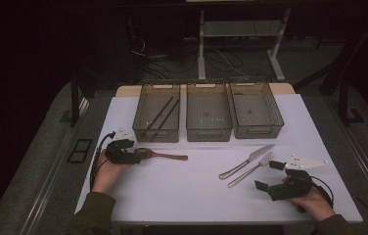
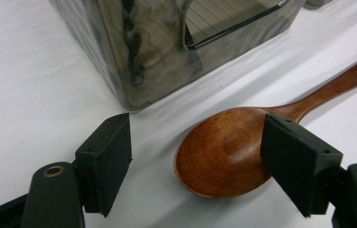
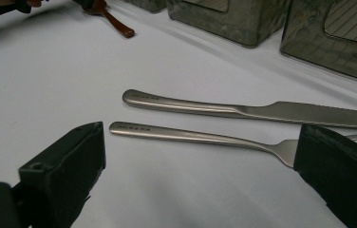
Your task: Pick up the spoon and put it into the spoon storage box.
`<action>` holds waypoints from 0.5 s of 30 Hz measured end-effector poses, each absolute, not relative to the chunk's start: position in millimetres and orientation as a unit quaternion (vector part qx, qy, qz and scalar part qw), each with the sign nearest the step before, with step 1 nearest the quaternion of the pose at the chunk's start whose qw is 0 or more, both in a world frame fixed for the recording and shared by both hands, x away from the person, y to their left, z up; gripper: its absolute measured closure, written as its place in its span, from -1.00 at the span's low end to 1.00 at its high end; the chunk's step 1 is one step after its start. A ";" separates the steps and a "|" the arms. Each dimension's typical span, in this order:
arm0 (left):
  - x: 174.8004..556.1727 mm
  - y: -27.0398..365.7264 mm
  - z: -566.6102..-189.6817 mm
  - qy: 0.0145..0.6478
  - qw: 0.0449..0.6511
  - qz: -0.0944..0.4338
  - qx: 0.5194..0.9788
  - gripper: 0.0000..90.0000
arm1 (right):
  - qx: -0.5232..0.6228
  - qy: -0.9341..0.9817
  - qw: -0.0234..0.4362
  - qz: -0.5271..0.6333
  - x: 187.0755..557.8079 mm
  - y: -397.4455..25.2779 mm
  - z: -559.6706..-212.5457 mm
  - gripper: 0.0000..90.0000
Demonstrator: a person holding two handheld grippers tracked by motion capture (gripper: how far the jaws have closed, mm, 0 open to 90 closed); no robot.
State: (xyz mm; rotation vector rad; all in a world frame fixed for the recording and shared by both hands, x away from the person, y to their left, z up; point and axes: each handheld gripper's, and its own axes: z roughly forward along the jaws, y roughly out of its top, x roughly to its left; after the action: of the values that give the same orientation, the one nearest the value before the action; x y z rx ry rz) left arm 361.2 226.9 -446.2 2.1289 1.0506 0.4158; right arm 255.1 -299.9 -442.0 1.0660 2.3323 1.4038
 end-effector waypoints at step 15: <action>359.2 223.8 -446.0 0.378 0.346 0.151 0.845 -0.35 | 0.364 0.792 0.108 0.479 254.9 -300.1 -441.8 -0.94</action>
State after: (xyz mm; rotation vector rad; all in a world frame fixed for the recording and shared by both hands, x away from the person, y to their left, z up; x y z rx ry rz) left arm 359.2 223.8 -446.0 2.1928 0.9821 0.3907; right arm 254.9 -300.1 -441.8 1.0709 2.3292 1.4080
